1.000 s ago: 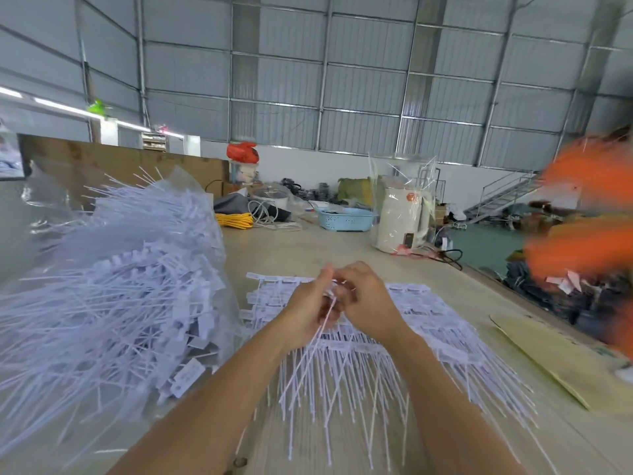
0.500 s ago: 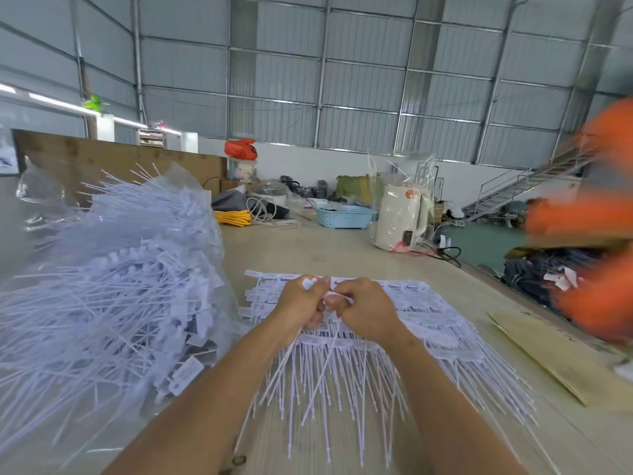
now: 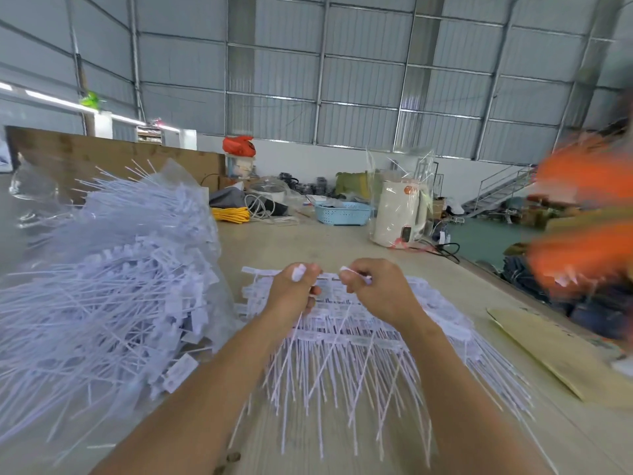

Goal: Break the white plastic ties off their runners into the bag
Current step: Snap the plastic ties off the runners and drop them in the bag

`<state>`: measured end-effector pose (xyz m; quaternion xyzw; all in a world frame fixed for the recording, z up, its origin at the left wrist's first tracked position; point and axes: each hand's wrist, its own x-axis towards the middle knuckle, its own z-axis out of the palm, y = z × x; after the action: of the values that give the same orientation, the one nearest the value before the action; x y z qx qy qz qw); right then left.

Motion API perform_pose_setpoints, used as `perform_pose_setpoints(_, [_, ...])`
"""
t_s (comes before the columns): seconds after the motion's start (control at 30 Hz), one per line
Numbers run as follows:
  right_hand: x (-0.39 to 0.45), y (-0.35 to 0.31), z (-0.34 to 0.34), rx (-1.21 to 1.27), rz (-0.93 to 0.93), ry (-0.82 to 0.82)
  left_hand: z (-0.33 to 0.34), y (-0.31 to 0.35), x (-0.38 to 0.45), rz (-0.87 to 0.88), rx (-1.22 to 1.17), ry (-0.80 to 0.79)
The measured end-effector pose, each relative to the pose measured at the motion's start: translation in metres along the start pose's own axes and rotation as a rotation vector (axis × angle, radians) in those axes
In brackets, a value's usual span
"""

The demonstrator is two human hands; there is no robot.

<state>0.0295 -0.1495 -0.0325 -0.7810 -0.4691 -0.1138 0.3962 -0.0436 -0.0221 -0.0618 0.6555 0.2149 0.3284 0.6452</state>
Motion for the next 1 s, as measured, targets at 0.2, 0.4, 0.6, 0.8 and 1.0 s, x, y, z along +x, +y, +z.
perform_pose_setpoints(0.2, [0.0, 0.013, 0.005, -0.12, -0.005, -0.043, -0.018, 0.088, -0.031, 0.363, 0.07, -0.011])
perform_pose_setpoints(0.4, [0.002, 0.011, 0.006, -0.113, -0.066, -0.01, -0.116, 0.133, -0.043, 0.375, 0.991, 0.138])
perform_pose_setpoints(0.6, [0.001, 0.011, 0.007, -0.127, -0.043, -0.029, -0.194, 0.087, -0.004, 0.089, 1.542, 0.298])
perform_pose_setpoints(0.8, [0.001, 0.012, 0.005, -0.141, -0.016, -0.042, -0.209, 0.045, 0.004, 0.048, 1.695, 0.355])
perform_pose_setpoints(1.0, [-0.001, 0.01, 0.004, 0.018, 0.029, -0.099, -0.15, 0.097, -0.017, 0.295, 1.642, 0.497])
